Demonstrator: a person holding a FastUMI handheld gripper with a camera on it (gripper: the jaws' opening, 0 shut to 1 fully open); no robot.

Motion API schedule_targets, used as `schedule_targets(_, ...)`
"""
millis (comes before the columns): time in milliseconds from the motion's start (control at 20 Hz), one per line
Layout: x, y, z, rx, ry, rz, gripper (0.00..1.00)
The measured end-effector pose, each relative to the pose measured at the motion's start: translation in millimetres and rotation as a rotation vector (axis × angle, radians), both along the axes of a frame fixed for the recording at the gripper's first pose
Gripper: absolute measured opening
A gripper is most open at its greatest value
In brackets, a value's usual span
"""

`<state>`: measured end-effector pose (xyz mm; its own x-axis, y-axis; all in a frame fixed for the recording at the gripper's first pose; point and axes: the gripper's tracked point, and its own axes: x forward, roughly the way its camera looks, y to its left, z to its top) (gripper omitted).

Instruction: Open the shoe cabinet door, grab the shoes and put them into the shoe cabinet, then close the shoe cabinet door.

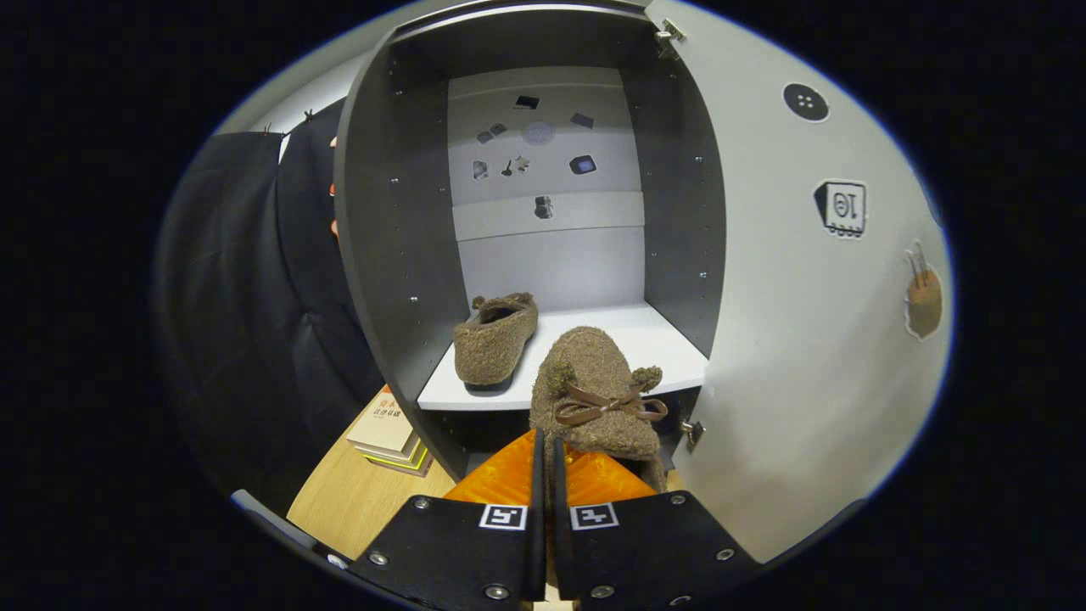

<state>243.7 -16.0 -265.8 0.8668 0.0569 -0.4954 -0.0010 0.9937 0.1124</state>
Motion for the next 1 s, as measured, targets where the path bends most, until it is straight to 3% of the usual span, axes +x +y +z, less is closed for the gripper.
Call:
schedule_targets(500,114,-23,8,0.048,0.001,0.022,0.04)
schedule_targets(1000,189,-13,-6,0.019,-0.013,0.091,0.05)
